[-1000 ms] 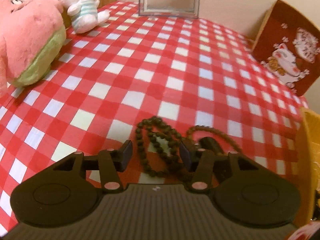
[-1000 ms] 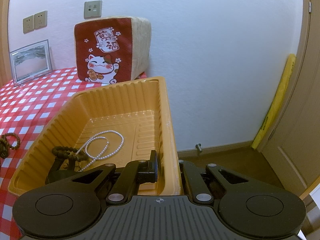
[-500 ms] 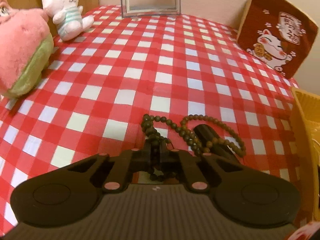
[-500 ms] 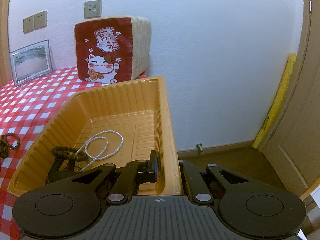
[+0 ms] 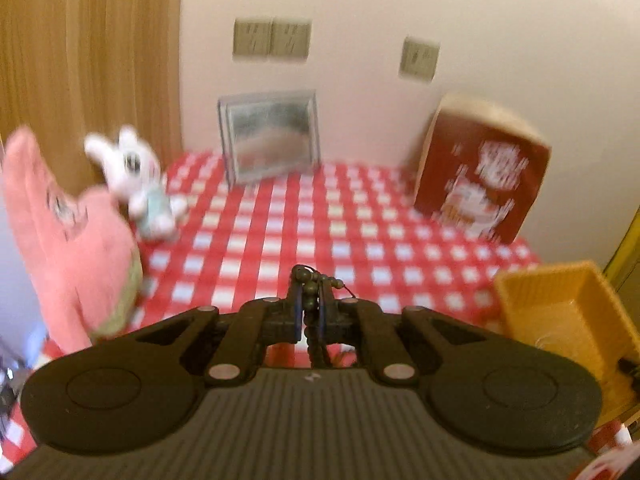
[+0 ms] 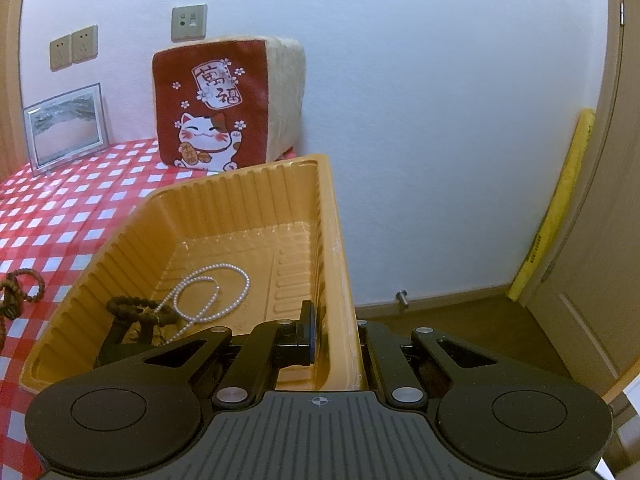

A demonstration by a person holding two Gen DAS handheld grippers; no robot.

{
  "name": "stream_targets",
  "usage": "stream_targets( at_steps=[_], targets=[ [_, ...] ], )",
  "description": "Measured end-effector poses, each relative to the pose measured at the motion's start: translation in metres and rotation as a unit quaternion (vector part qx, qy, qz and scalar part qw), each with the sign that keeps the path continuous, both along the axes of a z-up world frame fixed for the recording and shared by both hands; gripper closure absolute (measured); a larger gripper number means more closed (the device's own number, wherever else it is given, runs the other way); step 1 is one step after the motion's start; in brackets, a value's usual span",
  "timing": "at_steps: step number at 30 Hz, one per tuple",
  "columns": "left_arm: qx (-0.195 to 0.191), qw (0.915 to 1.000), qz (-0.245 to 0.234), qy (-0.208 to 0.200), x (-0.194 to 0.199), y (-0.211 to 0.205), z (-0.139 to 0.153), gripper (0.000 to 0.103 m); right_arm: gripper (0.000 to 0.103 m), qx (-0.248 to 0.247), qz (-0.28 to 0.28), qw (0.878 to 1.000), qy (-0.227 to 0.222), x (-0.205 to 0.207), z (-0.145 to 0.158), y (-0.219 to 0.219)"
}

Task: Organize jewelry
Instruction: 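Lift the dark bead necklace high with the left tool toward the tray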

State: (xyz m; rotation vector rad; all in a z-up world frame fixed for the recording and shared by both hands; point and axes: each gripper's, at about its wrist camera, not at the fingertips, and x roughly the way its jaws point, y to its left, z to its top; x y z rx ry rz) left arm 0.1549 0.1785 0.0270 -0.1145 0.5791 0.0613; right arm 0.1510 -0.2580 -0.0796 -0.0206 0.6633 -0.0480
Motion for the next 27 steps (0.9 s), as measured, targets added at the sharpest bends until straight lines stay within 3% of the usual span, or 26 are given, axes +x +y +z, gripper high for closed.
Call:
stream_targets(
  at_steps=[10, 19, 27],
  targets=[
    [-0.001, 0.9958, -0.029, -0.087, -0.018, -0.009, 0.080, 0.097, 0.097, 0.003, 0.002, 1.000, -0.006, -0.002, 0.004, 0.001],
    [-0.018, 0.9893, -0.079, -0.122, -0.022, -0.030, 0.113, 0.097, 0.097, 0.006, 0.004, 1.000, -0.013, -0.002, 0.008, 0.003],
    [-0.052, 0.9786, -0.148, -0.133, -0.017, -0.065, 0.122, 0.097, 0.097, 0.006, 0.005, 1.000, -0.017, -0.002, 0.010, 0.004]
  ],
)
